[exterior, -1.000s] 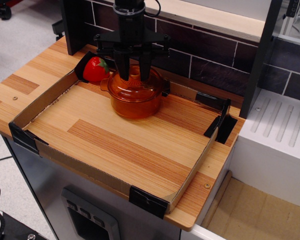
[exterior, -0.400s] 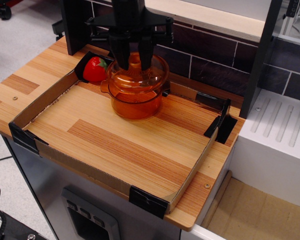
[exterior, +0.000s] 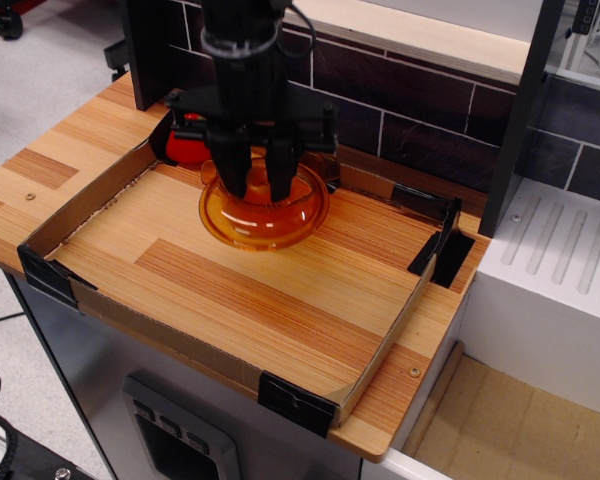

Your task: Take lid off pot

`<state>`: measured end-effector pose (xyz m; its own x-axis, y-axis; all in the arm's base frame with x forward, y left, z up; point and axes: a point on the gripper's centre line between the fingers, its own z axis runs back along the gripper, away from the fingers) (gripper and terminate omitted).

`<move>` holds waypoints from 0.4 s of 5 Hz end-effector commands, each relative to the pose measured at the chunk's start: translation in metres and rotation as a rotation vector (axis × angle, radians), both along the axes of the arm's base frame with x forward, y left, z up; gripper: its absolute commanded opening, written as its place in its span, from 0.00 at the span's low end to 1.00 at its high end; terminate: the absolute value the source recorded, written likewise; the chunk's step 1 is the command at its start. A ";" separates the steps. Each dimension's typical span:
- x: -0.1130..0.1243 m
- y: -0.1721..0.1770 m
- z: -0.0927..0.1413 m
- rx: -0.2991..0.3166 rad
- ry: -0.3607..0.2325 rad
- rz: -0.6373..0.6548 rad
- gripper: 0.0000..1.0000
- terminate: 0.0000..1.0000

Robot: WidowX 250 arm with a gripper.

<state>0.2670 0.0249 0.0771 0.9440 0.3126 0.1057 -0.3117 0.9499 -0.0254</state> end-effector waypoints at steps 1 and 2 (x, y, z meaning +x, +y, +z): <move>-0.016 -0.016 -0.009 0.023 -0.029 -0.083 0.00 0.00; -0.021 -0.025 -0.020 0.021 0.017 -0.103 0.00 0.00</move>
<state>0.2426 -0.0033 0.0496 0.9765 0.2024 0.0743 -0.2034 0.9791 0.0067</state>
